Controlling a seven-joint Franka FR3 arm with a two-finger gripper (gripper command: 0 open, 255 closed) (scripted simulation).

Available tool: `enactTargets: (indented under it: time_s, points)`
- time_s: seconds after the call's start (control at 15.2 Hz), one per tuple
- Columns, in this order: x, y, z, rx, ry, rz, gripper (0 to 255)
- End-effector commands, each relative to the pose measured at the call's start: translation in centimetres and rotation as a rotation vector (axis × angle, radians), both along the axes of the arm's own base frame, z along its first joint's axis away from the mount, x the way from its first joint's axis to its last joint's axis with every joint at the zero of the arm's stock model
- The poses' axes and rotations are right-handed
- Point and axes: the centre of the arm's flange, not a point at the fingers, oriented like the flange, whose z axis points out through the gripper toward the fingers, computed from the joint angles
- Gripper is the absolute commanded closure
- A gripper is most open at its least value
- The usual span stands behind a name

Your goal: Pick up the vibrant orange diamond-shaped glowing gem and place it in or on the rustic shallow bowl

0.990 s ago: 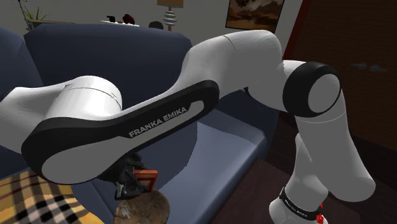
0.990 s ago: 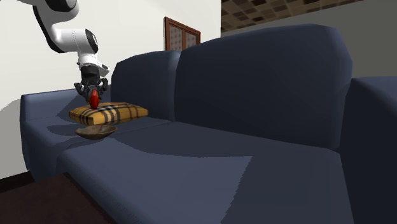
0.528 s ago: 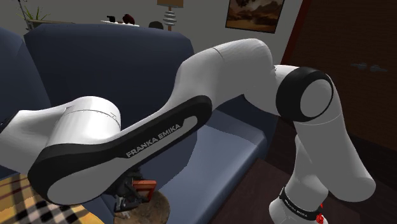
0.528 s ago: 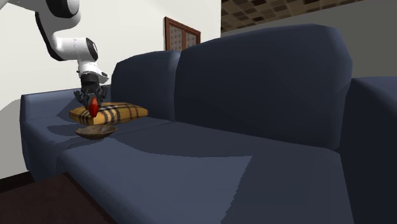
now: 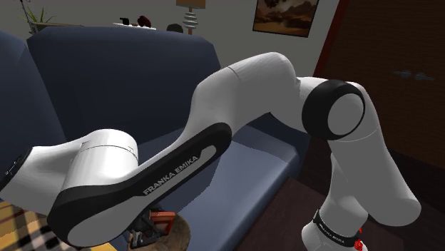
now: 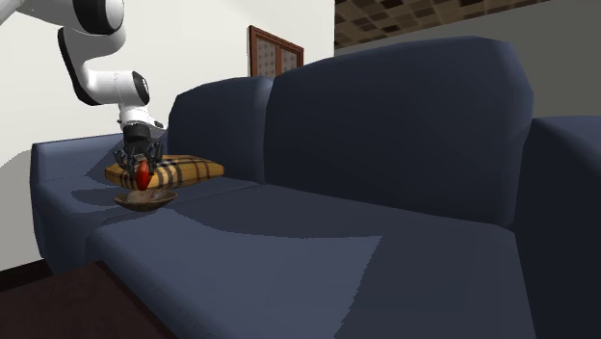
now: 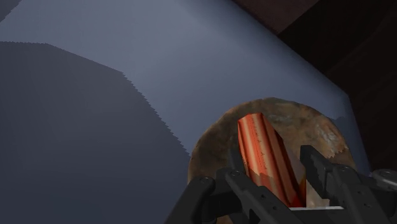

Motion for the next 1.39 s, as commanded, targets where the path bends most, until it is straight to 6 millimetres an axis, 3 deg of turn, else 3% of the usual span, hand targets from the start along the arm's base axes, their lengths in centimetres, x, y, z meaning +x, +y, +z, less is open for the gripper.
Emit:
enactTargets:
  time_s: [0.0,0.4,0.46,0.79,1.06,1.32]
  points:
    - [0.0,0.0,-0.3,0.001,0.000,0.000,255]
    - [0.0,0.0,-0.3,0.001,0.000,0.000,255]
    - [0.0,0.0,-0.3,0.001,0.000,0.000,0]
    - [0.0,0.0,-0.3,0.001,0.000,0.000,0]
    - [0.8,2.7,3.8,0.001,0.000,0.000,0]
    - [0.8,2.7,3.8,0.001,0.000,0.000,0]
